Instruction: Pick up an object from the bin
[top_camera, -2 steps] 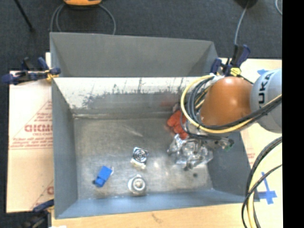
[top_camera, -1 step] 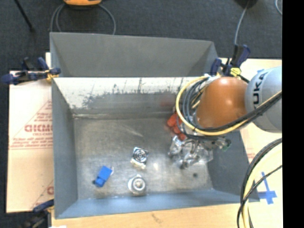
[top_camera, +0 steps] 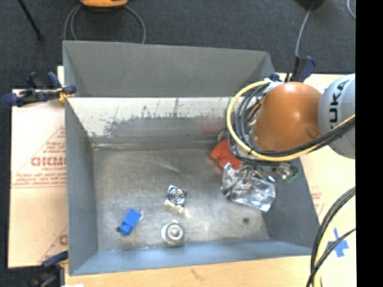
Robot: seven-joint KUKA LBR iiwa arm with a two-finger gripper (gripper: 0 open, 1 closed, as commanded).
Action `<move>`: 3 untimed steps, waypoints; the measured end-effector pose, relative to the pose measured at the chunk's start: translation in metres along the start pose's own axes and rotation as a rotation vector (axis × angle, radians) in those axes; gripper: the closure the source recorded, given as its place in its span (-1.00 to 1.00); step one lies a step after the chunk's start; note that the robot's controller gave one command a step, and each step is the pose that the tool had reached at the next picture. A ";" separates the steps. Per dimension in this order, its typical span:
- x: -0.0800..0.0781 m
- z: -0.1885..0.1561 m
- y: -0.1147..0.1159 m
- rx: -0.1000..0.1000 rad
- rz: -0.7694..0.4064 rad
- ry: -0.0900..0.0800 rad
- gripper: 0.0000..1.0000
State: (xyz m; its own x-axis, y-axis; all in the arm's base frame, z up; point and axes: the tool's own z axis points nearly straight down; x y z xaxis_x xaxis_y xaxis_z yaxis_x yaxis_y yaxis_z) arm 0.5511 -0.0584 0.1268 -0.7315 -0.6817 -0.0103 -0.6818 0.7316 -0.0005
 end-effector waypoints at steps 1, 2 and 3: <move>0.003 0.002 -0.002 0.000 0.004 0.007 -1.00; -0.054 0.013 0.050 -0.001 -0.185 0.006 -1.00; -0.090 0.041 0.091 -0.005 -0.396 0.012 -1.00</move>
Offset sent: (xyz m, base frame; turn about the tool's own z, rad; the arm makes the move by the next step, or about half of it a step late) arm 0.0000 0.0000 0.0000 0.0000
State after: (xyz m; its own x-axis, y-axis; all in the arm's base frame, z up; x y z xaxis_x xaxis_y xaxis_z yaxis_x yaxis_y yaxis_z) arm 0.5557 0.0697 0.0863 -0.4123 -0.9110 0.0013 -0.9110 0.4123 0.0025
